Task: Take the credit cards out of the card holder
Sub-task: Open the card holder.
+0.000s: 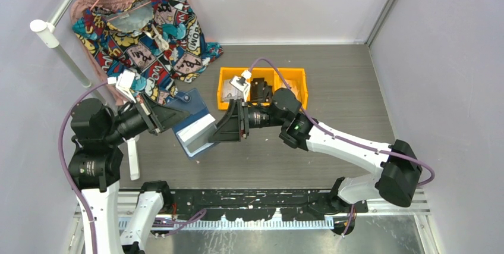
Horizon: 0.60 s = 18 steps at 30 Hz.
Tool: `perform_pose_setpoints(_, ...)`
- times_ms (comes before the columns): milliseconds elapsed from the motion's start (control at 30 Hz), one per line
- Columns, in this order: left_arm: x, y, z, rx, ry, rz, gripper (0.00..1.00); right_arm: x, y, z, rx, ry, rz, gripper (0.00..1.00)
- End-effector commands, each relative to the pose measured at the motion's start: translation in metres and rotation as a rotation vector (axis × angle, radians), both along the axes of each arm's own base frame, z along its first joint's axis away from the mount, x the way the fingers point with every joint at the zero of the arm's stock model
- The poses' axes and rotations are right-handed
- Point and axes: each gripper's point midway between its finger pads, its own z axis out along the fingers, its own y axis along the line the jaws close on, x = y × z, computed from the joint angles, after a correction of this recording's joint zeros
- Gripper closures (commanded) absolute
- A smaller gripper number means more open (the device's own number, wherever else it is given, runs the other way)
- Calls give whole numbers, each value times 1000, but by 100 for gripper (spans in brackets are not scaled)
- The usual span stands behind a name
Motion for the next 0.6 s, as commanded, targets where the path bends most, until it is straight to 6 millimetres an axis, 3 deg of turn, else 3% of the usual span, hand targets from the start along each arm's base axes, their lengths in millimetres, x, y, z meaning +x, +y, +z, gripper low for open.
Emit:
perform_pose_setpoints(0, 4, -1, 18, -59, -14, 18, 100, -1, -8, 30, 108, -66, -52, 41)
perform_pose_setpoints(267, 2, -3, 26, -96, 2, 15, 100, 27, 3, 20, 93, -45, -192, 60)
perform_pose_setpoints(567, -1, -5, 31, -120, 20, -2, 100, 48, 9, 22, 133, -27, -289, 62)
